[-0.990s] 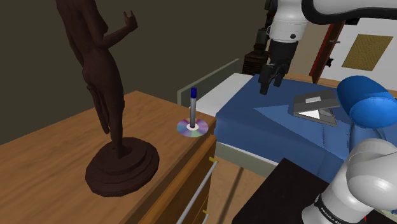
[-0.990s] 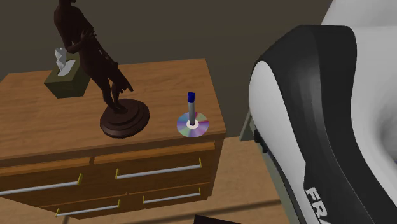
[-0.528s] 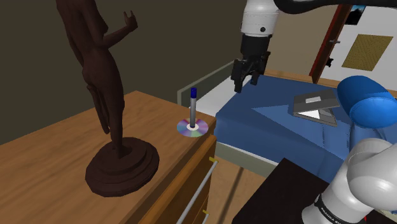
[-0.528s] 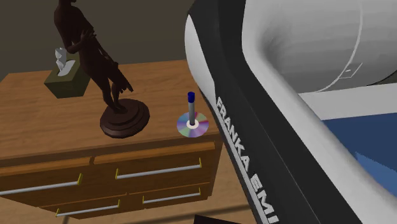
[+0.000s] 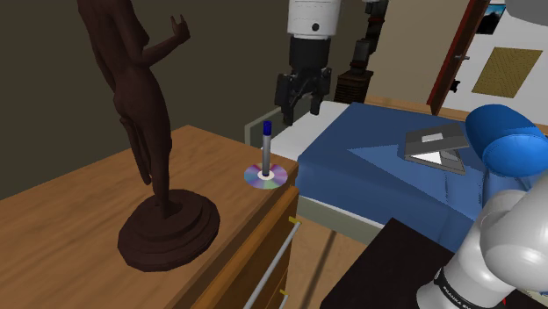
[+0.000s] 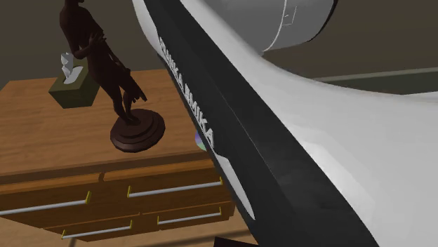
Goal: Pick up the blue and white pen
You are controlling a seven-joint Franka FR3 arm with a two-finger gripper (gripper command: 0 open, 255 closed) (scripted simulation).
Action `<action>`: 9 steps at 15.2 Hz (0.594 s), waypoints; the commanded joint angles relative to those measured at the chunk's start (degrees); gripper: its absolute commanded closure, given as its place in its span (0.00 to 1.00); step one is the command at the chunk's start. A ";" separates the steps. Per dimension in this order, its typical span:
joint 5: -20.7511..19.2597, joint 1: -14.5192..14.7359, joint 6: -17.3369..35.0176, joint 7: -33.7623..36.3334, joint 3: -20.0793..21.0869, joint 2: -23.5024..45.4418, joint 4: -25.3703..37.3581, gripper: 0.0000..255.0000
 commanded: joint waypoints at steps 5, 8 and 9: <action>-3.75 2.70 -3.32 6.47 4.82 13.87 16.50 0.00; -3.24 2.56 -0.64 6.12 4.53 12.72 12.78 0.00; -3.09 2.50 0.24 6.02 4.47 12.38 11.60 0.00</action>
